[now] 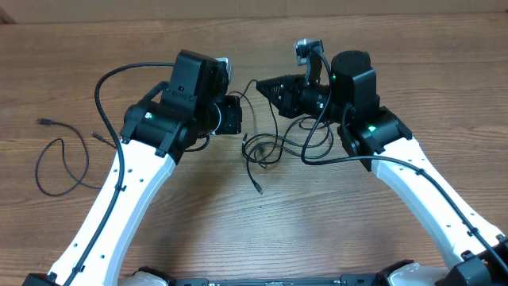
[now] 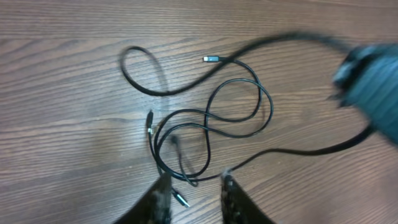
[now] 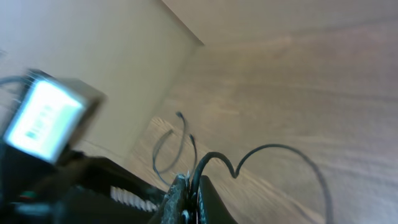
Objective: Untangle cables
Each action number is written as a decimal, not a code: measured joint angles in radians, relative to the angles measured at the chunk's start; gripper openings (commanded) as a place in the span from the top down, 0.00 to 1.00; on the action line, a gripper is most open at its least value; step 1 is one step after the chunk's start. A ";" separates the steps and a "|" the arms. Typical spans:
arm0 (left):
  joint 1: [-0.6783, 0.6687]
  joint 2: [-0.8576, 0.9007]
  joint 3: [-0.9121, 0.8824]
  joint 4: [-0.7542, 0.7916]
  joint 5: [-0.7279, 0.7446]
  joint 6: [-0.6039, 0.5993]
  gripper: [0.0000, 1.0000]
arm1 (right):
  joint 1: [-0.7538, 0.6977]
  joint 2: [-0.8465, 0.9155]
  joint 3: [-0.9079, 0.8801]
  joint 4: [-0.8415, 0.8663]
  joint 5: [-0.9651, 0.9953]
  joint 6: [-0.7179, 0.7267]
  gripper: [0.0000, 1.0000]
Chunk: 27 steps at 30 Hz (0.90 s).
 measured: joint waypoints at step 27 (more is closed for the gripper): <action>-0.005 0.335 0.000 0.013 0.116 0.053 0.60 | -0.170 -0.071 0.002 0.061 -0.023 0.187 0.96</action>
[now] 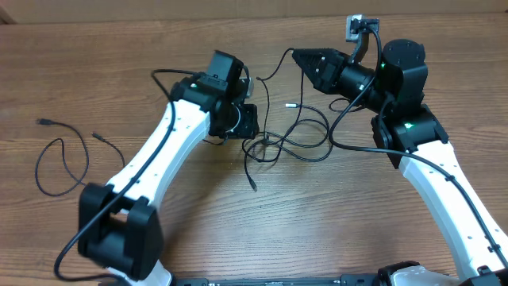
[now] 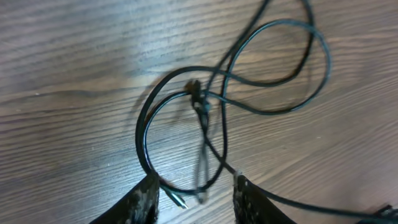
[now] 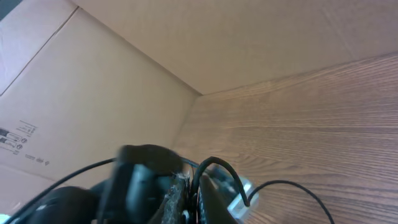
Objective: Untangle cables
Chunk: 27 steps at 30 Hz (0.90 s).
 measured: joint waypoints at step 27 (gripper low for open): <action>-0.083 0.113 0.000 -0.027 -0.024 0.059 0.67 | 0.000 0.000 0.000 -0.044 0.000 0.000 0.96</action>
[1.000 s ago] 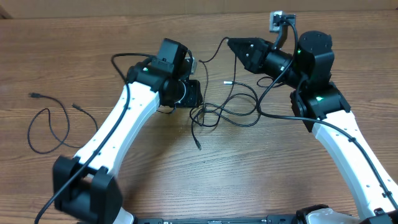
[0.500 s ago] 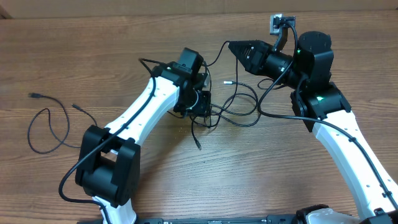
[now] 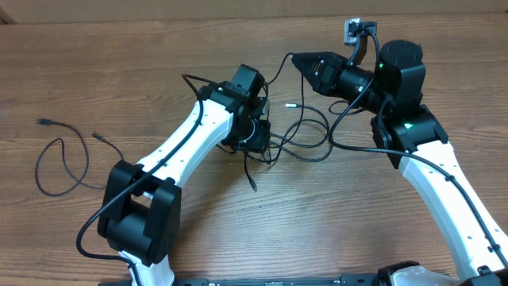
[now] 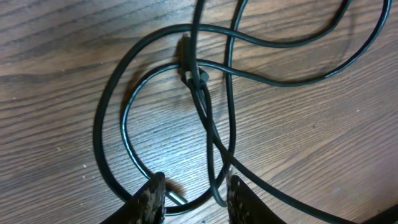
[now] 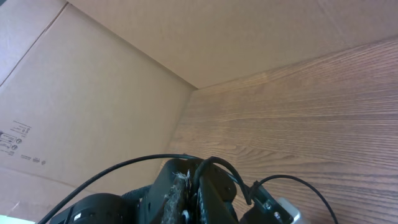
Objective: Untangle cables
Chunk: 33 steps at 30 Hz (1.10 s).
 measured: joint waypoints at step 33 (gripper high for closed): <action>0.203 -0.237 -0.057 0.030 -0.154 0.020 0.96 | -0.071 -0.001 0.004 -0.621 0.397 -0.004 0.96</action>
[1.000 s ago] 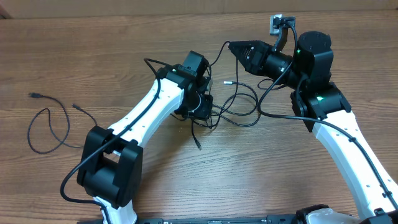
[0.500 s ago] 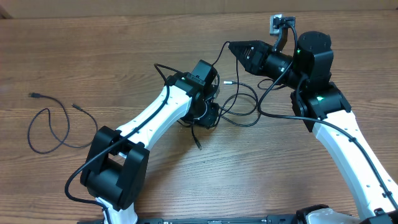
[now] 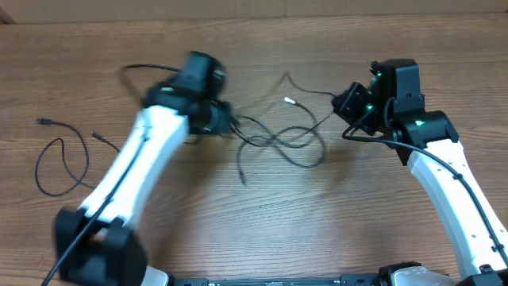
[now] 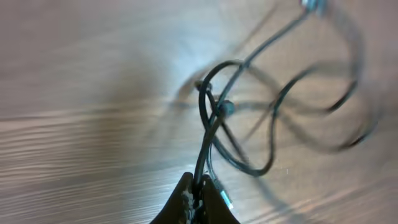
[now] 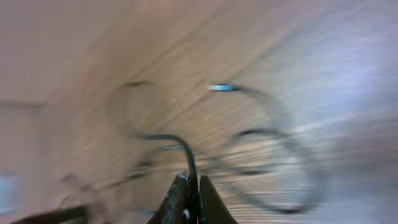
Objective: Untangle cables
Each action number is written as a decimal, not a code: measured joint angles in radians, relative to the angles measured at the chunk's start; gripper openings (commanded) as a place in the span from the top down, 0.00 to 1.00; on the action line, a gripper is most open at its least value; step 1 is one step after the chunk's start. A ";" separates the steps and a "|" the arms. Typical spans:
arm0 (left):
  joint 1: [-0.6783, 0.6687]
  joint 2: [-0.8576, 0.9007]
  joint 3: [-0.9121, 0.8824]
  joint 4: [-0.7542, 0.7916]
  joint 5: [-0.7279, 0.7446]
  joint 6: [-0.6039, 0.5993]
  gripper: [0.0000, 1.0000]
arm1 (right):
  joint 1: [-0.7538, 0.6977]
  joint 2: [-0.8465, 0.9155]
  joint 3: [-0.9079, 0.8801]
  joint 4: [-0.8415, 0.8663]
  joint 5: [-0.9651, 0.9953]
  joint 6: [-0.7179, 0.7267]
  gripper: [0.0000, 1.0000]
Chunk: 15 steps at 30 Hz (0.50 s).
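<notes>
The tangle of thin black cables (image 3: 278, 141) lies mid-table, stretched left to right, with a silver plug (image 3: 290, 100) at its far side. My left gripper (image 3: 221, 119) sits at the tangle's left end, blurred by motion. In the left wrist view the left gripper (image 4: 198, 184) is shut on a black cable strand (image 4: 205, 134) that loops into the knot. My right gripper (image 3: 348, 102) is at the tangle's right end. The right wrist view, also blurred, has the right gripper (image 5: 188, 184) shut on another black strand (image 5: 186, 155).
A separate black cable (image 3: 59, 163) lies in a loop at the far left of the wooden table (image 3: 262, 230). A brown cardboard wall (image 3: 254, 8) runs along the table's back edge. The right arm's own cable (image 3: 373, 139) hangs beside its wrist.
My left gripper was open right over the knot; now it is shut on a strand and sits further left. The right gripper stands lower and further right. The tangle is drawn out wider.
At first my left gripper was open beside the tangle while the right held a strand lifted above it. Then the right stood at the back right, the left open over the knot, later closer to it. Now both hold strands, spread apart.
</notes>
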 measured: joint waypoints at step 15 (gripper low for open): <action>0.248 -0.122 0.009 -0.056 -0.022 0.003 0.96 | -0.013 0.000 0.000 -0.132 0.233 -0.023 0.96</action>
